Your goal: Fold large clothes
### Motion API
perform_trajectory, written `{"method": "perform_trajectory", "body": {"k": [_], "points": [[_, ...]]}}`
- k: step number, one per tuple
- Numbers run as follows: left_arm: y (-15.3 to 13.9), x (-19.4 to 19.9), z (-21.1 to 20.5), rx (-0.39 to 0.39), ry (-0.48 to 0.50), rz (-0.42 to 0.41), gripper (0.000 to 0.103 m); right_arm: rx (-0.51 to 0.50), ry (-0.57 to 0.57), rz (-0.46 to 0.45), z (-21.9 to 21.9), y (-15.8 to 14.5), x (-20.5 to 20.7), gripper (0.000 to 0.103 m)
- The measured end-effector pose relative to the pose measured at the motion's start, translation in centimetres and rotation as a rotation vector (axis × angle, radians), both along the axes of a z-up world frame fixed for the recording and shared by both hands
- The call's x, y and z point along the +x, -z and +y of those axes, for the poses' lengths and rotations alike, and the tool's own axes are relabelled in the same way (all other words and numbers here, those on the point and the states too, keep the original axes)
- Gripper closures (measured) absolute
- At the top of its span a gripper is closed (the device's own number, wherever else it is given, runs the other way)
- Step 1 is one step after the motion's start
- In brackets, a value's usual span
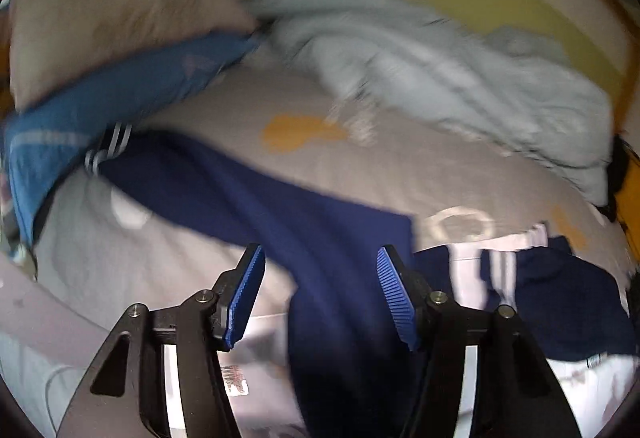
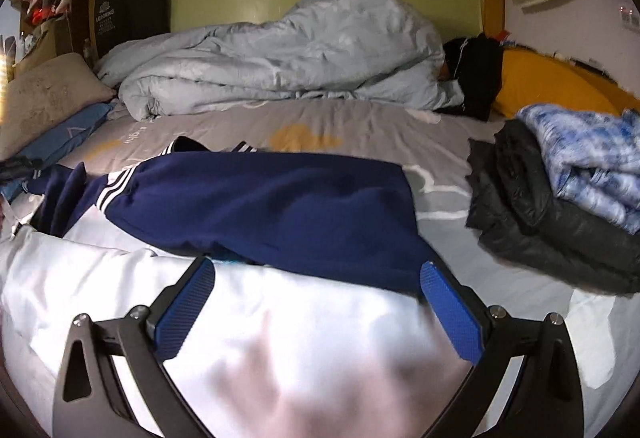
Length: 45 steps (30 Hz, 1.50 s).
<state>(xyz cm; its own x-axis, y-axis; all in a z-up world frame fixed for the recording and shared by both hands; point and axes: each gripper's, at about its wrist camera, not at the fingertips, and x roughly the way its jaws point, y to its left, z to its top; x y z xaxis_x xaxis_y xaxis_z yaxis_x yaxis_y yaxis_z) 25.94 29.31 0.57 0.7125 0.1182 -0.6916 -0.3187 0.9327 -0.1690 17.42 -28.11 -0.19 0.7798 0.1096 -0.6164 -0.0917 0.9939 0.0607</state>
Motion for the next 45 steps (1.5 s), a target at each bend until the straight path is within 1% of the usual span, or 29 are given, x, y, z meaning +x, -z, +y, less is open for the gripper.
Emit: {"method": "perform_trajectory", "body": {"k": [2,4,6,7,8,10,11,14,17,20,23,24,27,29,30,31,32,33,35,36,37,38,39,41,43,45], "points": [[1.3,0.7,0.9,-0.014,-0.025,0.029,0.048,0.019,-0.016,0.026,0.1,0.4,0.3,0.000],[2.2,1.4,1.4,-0.034,-0.016,0.043,0.050,0.015,-0.024,0.039,0.4,0.8,0.4,0.000],[2.7,2.0,1.7,-0.055,-0.007,0.044,0.054,-0.003,-0.032,0.042,0.7,1.0,0.4,0.000],[2.9,2.3,1.9,-0.068,-0.004,0.045,0.067,-0.008,-0.035,0.043,0.8,1.1,0.4,0.000],[3.1,2.6,2.0,-0.089,0.006,0.047,0.087,-0.012,-0.036,0.044,0.9,1.1,0.4,0.000],[3.5,2.8,1.9,-0.123,0.023,0.054,0.096,-0.002,-0.043,0.049,0.8,1.3,0.5,0.000],[3.3,2.7,1.7,-0.116,0.015,0.051,0.099,0.006,-0.044,0.050,0.7,1.3,0.6,0.000],[1.8,1.8,1.0,-0.073,0.028,0.004,0.101,0.019,-0.032,0.040,0.4,1.2,0.5,0.002],[-0.3,0.2,0.1,-0.080,0.052,-0.069,0.101,0.011,-0.031,0.030,0.4,0.9,0.2,0.002],[-2.7,-1.8,-2.3,-0.061,0.124,-0.139,0.101,0.010,-0.036,0.020,0.4,0.6,0.1,0.002],[-4.3,-3.7,-5.7,-0.048,0.232,-0.191,0.101,0.022,-0.037,0.019,0.4,0.3,0.1,0.002],[-4.4,-4.1,-6.8,-0.059,0.275,-0.192,0.101,0.029,-0.037,0.018,0.3,0.3,0.0,0.002],[-3.6,-4.5,-10.3,-0.094,0.381,-0.143,0.101,0.022,-0.036,0.014,0.4,0.2,-0.2,0.002],[-2.3,-4.5,-12.7,-0.079,0.428,-0.080,0.098,0.009,-0.037,0.013,0.6,0.3,-0.2,0.002],[-2.0,-4.6,-13.3,-0.074,0.420,-0.064,0.095,0.009,-0.041,0.013,0.6,0.3,-0.2,0.002],[-2.0,-4.8,-13.7,-0.072,0.405,-0.053,0.086,0.011,-0.044,0.014,0.7,0.3,-0.2,0.002],[-2.3,-5.1,-13.8,-0.073,0.405,-0.066,0.076,0.013,-0.046,0.012,0.9,0.2,-0.2,0.002],[-3.1,-5.8,-13.8,-0.068,0.406,-0.104,0.072,0.014,-0.046,0.008,0.9,0.1,-0.2,0.002],[-4.8,-7.2,-13.3,-0.028,0.377,-0.174,0.048,0.013,-0.055,0.000,1.2,-0.1,-0.4,0.002],[-5.4,-7.8,-12.7,-0.010,0.358,-0.204,0.043,0.007,-0.058,-0.003,1.3,-0.1,-0.5,0.002],[-5.8,-8.2,-12.0,-0.004,0.334,-0.226,0.035,0.002,-0.057,-0.005,1.4,-0.1,-0.6,0.002],[-5.9,-8.2,-11.1,-0.006,0.307,-0.231,0.031,-0.003,-0.058,-0.004,1.4,0.0,-0.7,0.002],[-5.8,-8.0,-9.8,-0.017,0.269,-0.223,0.030,-0.004,-0.063,0.001,1.4,0.1,-0.8,0.002],[-5.1,-7.2,-7.2,-0.075,0.209,-0.192,0.030,-0.008,-0.073,0.008,1.4,0.3,-0.9,0.002],[-3.9,-6.0,-4.9,-0.142,0.185,-0.147,0.030,-0.015,-0.074,0.009,1.4,0.3,-1.0,0.002],[-2.7,-4.8,-3.7,-0.179,0.191,-0.119,0.032,-0.012,-0.075,0.015,1.4,0.4,-0.8,0.002]]}}
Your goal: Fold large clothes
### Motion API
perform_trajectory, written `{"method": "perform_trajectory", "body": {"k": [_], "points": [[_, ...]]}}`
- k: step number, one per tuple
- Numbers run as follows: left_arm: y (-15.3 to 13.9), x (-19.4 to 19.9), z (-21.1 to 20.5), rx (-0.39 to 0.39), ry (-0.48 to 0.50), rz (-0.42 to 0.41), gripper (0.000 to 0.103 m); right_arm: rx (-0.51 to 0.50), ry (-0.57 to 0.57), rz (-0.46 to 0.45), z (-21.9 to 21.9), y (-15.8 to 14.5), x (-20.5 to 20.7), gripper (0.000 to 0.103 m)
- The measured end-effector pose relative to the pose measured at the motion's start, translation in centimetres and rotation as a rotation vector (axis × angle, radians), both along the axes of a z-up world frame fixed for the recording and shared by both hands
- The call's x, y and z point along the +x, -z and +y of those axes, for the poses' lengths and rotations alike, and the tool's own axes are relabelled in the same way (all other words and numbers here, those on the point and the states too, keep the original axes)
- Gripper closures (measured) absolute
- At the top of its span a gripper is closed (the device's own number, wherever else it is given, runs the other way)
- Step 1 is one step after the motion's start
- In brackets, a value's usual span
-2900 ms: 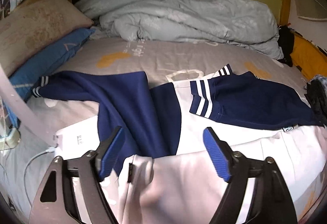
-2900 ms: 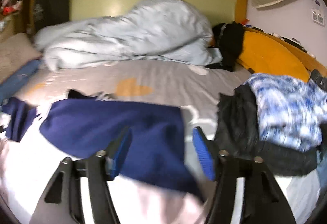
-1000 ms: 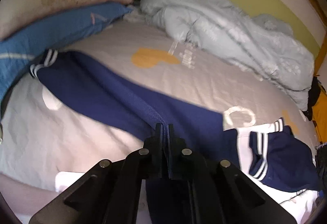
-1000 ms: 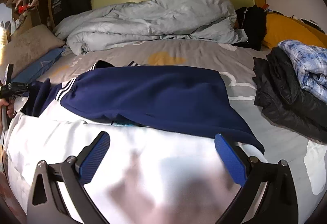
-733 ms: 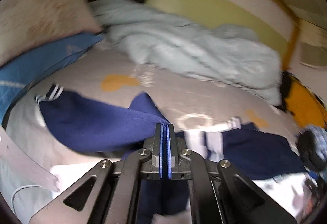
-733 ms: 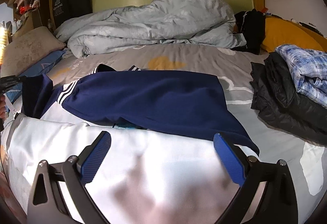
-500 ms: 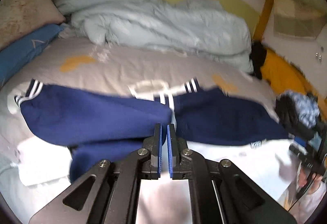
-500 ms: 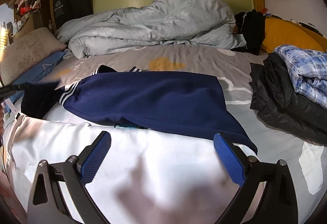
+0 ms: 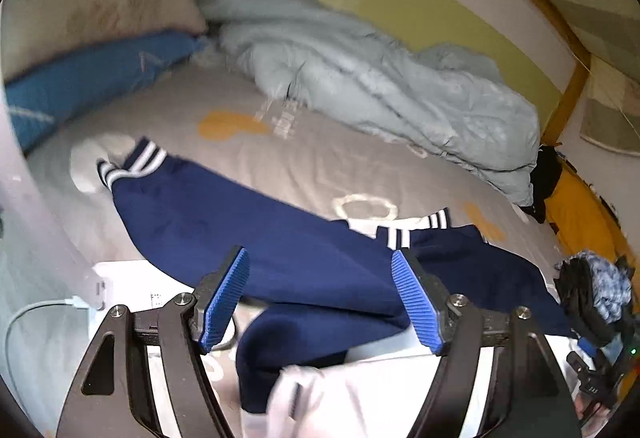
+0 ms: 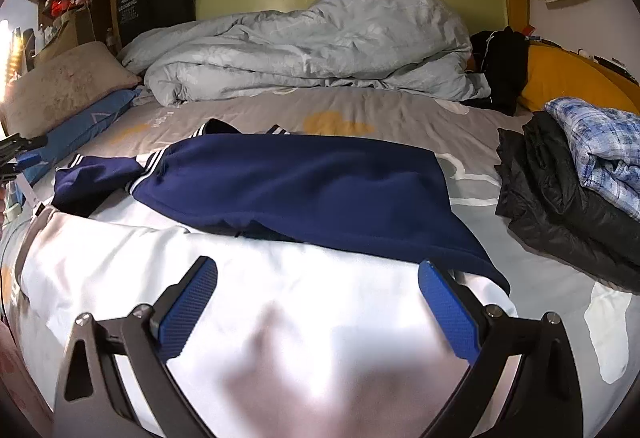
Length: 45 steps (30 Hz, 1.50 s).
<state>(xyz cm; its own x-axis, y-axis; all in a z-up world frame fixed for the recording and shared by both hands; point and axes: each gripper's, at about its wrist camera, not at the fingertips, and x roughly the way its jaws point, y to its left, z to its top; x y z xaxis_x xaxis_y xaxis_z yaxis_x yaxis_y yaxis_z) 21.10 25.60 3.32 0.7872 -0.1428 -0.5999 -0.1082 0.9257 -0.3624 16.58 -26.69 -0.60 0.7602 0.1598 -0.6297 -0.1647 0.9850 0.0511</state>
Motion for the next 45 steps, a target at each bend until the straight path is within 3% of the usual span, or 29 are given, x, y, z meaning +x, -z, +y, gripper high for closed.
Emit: {"method": "perform_trajectory", "body": {"k": [4,7,15,20,21,22,23,25,28,30,32,36,38,41,44,45], "points": [[2.6,2.4,1.0,-0.002,0.002,0.103,0.034,0.016,-0.012,0.026,0.1,0.4,0.6,0.002],[4.5,2.8,1.8,-0.046,-0.033,0.192,0.034,-0.014,-0.034,0.036,0.9,0.8,0.6,0.002],[6.4,4.5,2.5,-0.083,-0.035,0.217,0.035,-0.003,-0.117,0.076,2.5,1.3,0.2,0.002],[6.9,5.0,1.4,-0.041,-0.023,0.235,0.038,-0.038,-0.136,0.069,3.1,1.4,-0.2,0.002],[6.9,5.0,1.0,-0.029,-0.009,0.232,0.041,-0.033,-0.134,0.069,3.1,1.3,-0.2,0.002],[7.0,5.1,0.6,-0.010,0.003,0.231,0.059,-0.029,-0.130,0.070,3.0,1.3,-0.1,0.002],[7.3,5.4,0.2,0.008,0.018,0.238,0.084,-0.027,-0.127,0.072,2.9,1.4,0.0,0.002],[7.7,5.6,-0.3,0.040,0.023,0.241,0.100,-0.025,-0.112,0.083,2.7,1.6,0.3,0.002],[6.6,5.0,-0.8,0.064,-0.006,0.173,0.101,-0.020,-0.088,0.091,2.2,1.6,0.5,0.002],[4.8,4.2,-1.9,0.129,-0.003,0.092,0.101,-0.009,-0.070,0.085,1.8,1.4,0.6,0.002],[2.6,2.9,-4.2,0.201,0.040,-0.023,0.101,0.015,-0.062,0.082,1.6,1.2,0.7,0.002],[-0.4,-0.3,-9.5,0.189,0.181,-0.159,0.101,0.024,-0.038,0.073,1.3,1.0,0.7,0.002],[-0.9,-1.8,-12.9,0.219,0.244,-0.169,0.101,-0.013,-0.022,0.046,1.3,0.8,0.4,0.002],[0.2,-3.9,-17.5,0.194,0.366,-0.127,0.100,-0.054,-0.009,0.013,1.2,0.5,0.1,0.002],[2.7,-5.2,-20.6,0.212,0.424,-0.028,0.096,-0.044,0.000,0.001,0.7,0.0,-0.1,0.002],[3.5,-5.6,-21.0,0.224,0.394,0.020,0.096,-0.037,0.003,0.001,0.5,-0.1,0.0,0.002]]}}
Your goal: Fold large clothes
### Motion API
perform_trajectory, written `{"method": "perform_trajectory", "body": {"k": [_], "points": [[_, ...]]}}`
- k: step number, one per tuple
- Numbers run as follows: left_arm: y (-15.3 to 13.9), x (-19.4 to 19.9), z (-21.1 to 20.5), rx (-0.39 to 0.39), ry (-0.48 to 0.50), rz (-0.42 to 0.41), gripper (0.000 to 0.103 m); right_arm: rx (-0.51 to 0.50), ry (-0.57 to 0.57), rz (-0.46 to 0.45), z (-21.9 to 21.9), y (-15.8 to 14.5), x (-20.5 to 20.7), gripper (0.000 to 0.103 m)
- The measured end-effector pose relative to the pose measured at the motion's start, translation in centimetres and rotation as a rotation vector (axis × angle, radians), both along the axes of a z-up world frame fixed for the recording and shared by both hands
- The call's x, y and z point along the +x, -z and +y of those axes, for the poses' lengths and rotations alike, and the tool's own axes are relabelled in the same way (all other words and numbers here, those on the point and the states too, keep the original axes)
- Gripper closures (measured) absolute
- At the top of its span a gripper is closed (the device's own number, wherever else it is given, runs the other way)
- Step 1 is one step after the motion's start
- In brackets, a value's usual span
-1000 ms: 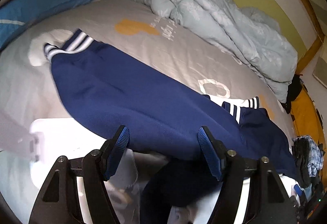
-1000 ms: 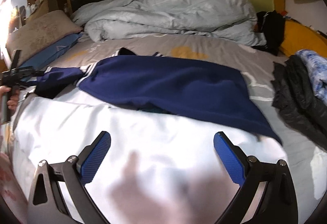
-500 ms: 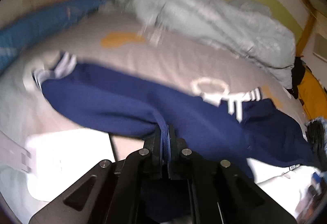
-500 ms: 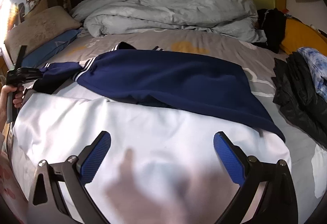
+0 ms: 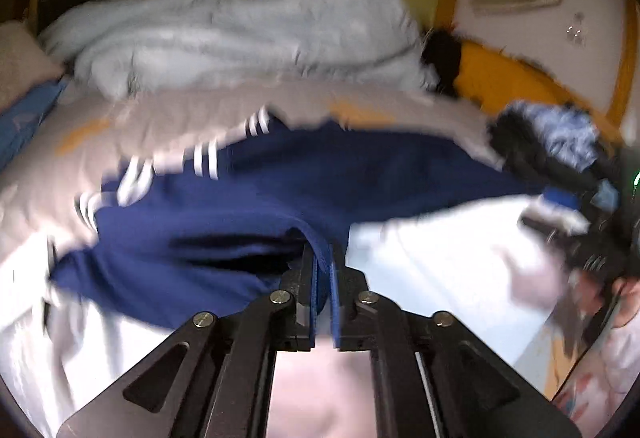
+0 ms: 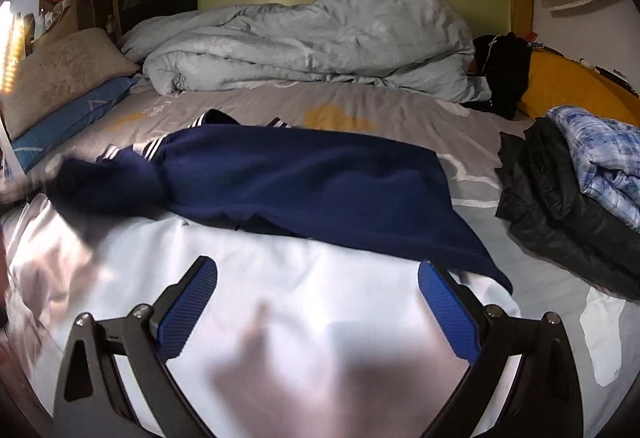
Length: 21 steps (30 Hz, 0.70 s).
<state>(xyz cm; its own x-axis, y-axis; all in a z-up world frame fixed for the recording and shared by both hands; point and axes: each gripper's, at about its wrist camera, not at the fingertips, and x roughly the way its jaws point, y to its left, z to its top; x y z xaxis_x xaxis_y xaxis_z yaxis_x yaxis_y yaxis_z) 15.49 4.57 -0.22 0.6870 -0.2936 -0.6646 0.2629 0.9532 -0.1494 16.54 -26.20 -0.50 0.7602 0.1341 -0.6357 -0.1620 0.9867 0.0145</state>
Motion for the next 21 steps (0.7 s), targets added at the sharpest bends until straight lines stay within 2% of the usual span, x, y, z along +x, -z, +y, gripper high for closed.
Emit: {"method": "perform_trajectory", "body": {"k": [1,2,3,6,8,10,12,13,17,18,20,21], "points": [[0.6,-0.3,0.0,-0.006,-0.025,0.046,0.093,0.007,0.006,-0.003,-0.3,-0.1,0.0,0.002],[0.8,-0.7,0.2,-0.035,-0.028,0.063,0.086,0.012,0.014,-0.005,-0.5,-0.2,0.0,0.002],[0.8,-1.0,0.4,-0.055,-0.029,0.062,0.084,0.019,0.021,-0.007,-0.7,-0.4,-0.1,0.002],[-0.5,-2.0,1.9,-0.076,-0.060,0.012,0.071,0.046,0.030,-0.006,-1.3,-0.5,-0.2,0.002],[-1.5,-2.0,3.3,-0.116,-0.097,-0.026,0.053,0.057,0.031,-0.004,-1.4,-0.5,-0.2,0.002],[-2.4,-1.4,5.3,-0.145,-0.140,-0.049,0.050,0.053,0.033,-0.007,-1.3,-0.6,-0.3,0.002],[-3.0,-0.7,7.5,-0.156,-0.201,-0.068,0.042,0.047,0.030,-0.011,-1.2,-0.6,-0.4,0.002],[-3.2,0.1,8.7,-0.158,-0.233,-0.070,0.035,0.048,0.026,-0.011,-1.1,-0.6,-0.5,0.002],[-2.4,3.6,14.0,-0.133,-0.378,-0.053,0.036,0.050,0.002,-0.003,-0.5,-0.4,-0.5,0.002],[-1.8,4.5,15.2,-0.137,-0.397,-0.035,0.037,0.045,-0.005,-0.001,-0.2,-0.4,-0.5,0.002],[-0.5,5.8,16.7,-0.147,-0.400,0.003,0.046,0.034,-0.020,0.003,0.2,-0.1,-0.5,0.002],[0.2,6.4,17.2,-0.142,-0.423,0.024,0.046,0.030,-0.027,0.006,0.4,-0.1,-0.4,0.002]]}}
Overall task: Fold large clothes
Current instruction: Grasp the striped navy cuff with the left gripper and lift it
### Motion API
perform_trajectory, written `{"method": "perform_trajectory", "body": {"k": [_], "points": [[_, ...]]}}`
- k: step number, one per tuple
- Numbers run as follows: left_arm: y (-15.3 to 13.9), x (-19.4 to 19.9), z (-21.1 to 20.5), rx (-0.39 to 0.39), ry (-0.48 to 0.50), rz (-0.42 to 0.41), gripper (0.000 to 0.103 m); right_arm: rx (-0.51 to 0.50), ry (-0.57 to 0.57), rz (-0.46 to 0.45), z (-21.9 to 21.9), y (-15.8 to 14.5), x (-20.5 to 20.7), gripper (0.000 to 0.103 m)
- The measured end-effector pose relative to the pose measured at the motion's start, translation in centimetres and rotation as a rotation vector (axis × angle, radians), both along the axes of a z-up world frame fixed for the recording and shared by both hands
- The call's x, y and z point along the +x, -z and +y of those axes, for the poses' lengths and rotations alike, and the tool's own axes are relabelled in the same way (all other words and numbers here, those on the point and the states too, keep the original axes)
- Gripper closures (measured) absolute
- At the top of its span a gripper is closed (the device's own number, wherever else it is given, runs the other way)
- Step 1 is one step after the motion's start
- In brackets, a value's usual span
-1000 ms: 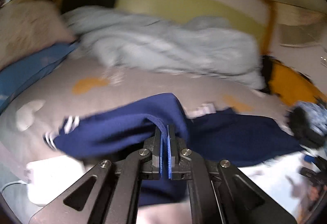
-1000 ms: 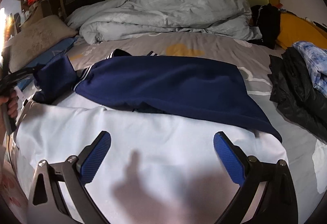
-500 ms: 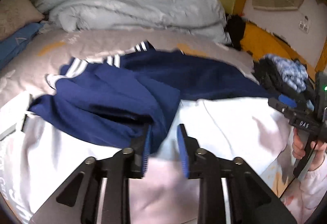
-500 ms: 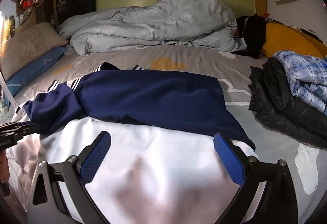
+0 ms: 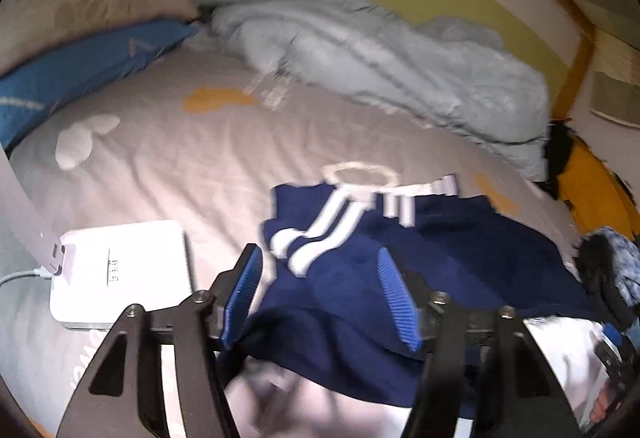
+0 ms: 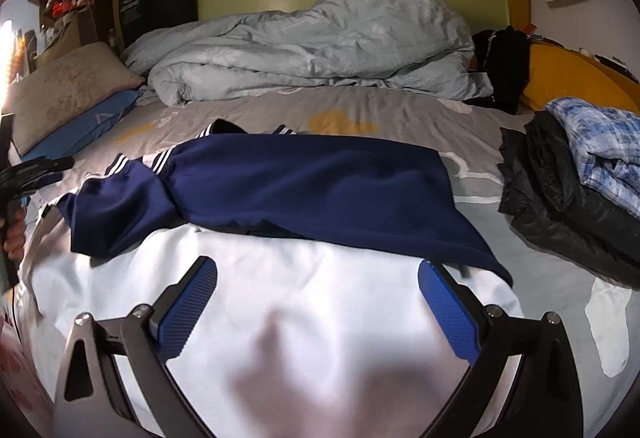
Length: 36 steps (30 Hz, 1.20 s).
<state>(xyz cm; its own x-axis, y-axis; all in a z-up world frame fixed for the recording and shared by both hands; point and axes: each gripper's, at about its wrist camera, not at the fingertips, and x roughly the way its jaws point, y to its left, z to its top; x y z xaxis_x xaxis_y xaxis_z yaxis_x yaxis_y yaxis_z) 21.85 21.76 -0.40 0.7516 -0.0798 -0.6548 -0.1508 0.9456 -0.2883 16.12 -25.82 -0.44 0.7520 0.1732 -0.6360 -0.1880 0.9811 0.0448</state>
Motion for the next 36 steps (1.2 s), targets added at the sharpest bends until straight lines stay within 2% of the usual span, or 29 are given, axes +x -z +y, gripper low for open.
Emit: {"method": "perform_trajectory", "body": {"k": [4,7,8,9,10,11,14,17,20,22,24,25,28,32,36], "points": [[2.2,1.9,0.7,-0.077,0.012,0.045,0.046,-0.009,-0.018,0.009,0.5,0.3,0.2,0.002],[3.1,2.9,0.2,-0.080,0.009,0.075,0.047,-0.021,-0.017,0.011,0.4,0.5,0.2,0.002],[3.2,3.0,0.0,-0.081,0.016,0.074,0.064,-0.023,-0.015,0.012,0.3,0.5,0.2,0.002],[3.2,3.0,-0.3,-0.079,0.036,0.069,0.075,-0.025,-0.011,0.014,0.1,0.6,0.2,0.002],[3.0,2.9,-0.8,-0.046,0.038,0.062,0.092,-0.026,-0.006,0.015,0.0,0.6,0.2,0.002],[2.5,2.5,-1.3,-0.015,0.042,0.033,0.096,-0.025,0.005,0.016,-0.2,0.6,0.3,0.002],[-0.2,0.7,-3.1,0.025,0.103,-0.122,0.097,0.005,0.029,0.025,-1.0,0.5,0.5,0.002],[-3.3,-1.9,-5.6,0.016,0.192,-0.252,0.097,0.027,0.048,0.020,-1.5,0.2,0.4,0.002],[-5.3,-5.0,-9.7,0.012,0.317,-0.331,0.097,0.014,0.077,-0.014,-1.7,-0.5,0.0,0.002],[-5.4,-7.2,-13.3,0.037,0.419,-0.357,0.096,0.016,0.096,-0.033,-1.8,-1.0,-0.2,0.002],[-4.8,-9.0,-16.8,0.055,0.507,-0.352,0.096,0.047,0.114,-0.044,-2.3,-1.6,-0.4,0.002],[-4.1,-9.6,-18.3,0.034,0.553,-0.333,0.096,0.060,0.117,-0.046,-2.5,-1.8,-0.5,0.002],[-1.2,-10.3,-22.0,-0.014,0.664,-0.225,0.096,0.079,0.109,-0.052,-2.8,-2.2,-0.8,0.002],[1.6,-11.5,-25.2,0.009,0.728,-0.130,0.096,0.082,0.096,-0.083,-2.8,-2.7,-1.6,0.003],[2.3,-13.5,-26.9,-0.011,0.795,-0.086,0.092,0.134,0.026,-0.050,-2.3,-2.5,-1.6,0.018]]}}
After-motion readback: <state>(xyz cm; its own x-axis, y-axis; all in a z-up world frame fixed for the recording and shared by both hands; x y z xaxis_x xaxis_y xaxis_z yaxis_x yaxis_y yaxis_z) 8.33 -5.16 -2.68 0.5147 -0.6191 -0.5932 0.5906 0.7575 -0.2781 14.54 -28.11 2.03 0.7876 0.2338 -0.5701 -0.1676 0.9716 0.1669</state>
